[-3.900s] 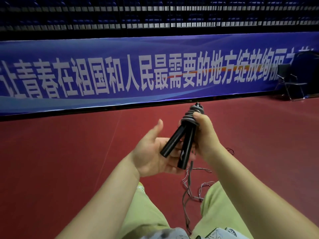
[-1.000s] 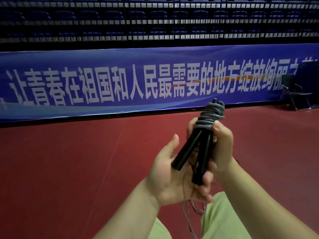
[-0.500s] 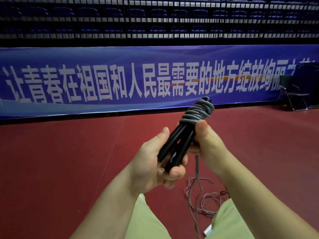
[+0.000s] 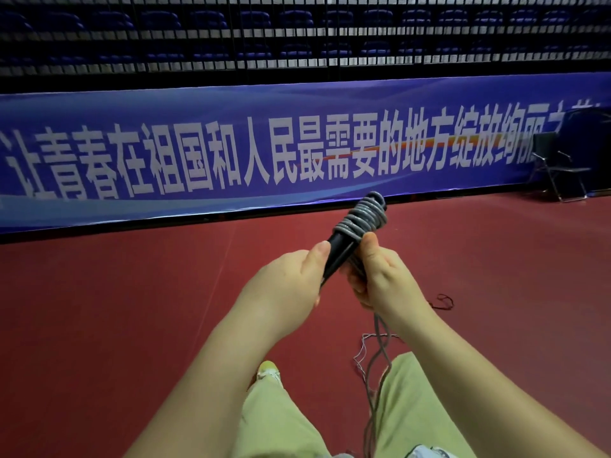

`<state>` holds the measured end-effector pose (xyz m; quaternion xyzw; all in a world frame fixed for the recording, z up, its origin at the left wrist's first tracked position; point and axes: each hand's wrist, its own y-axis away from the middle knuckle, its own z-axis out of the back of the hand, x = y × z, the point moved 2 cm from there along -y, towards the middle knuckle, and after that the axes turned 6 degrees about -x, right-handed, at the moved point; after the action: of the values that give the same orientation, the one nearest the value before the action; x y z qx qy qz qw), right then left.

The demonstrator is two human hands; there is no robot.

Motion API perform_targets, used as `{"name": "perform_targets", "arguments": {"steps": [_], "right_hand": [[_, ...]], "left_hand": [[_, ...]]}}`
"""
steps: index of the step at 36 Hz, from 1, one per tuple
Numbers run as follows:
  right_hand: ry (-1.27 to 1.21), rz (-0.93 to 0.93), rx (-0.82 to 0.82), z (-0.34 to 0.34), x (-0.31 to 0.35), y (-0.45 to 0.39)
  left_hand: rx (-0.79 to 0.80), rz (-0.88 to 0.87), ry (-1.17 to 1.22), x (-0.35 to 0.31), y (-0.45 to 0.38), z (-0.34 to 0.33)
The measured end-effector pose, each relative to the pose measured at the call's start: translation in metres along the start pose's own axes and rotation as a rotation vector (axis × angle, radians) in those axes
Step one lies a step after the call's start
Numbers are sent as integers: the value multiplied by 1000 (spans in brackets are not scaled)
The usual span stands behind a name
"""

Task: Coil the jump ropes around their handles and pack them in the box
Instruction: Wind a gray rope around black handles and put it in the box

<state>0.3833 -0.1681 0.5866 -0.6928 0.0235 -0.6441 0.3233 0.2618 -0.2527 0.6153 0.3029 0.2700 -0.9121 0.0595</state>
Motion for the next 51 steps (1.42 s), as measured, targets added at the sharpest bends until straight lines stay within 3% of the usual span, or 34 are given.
{"name": "perform_targets", "arguments": {"steps": [3,7,13,16,19,22,27,31,34,37,41,51], "right_hand": [[23,-78,50,-2,0,1],[212,-135,132,-6,-3,0],[240,-303,44,-6,-9,-2],[228,-271,-13,-5,-7,-5],[164,-180,-45,-3,-3,-7],[-10,-120,-50,-1,3,-7],[-248,-170,-40,6,4,-9],[-491,-160,133,6,5,-3],[-527,-138,215,3,10,-3],[-477,-135,158,2,10,-8],[-327,-208,223,2,2,-9],[56,-117,157,10,-5,-9]], "left_hand": [[-47,-17,-134,10,-3,3],[37,50,-89,31,-8,-1],[84,98,-103,32,-2,-11],[41,77,22,31,-4,-13],[89,99,313,31,-7,-14],[217,147,525,30,-7,-16],[452,293,846,20,6,-31],[876,296,1218,12,17,-39],[1027,273,1415,5,24,-42],[1039,320,1530,2,26,-43],[949,449,1504,6,20,-33],[648,539,1207,13,17,-27]]}}
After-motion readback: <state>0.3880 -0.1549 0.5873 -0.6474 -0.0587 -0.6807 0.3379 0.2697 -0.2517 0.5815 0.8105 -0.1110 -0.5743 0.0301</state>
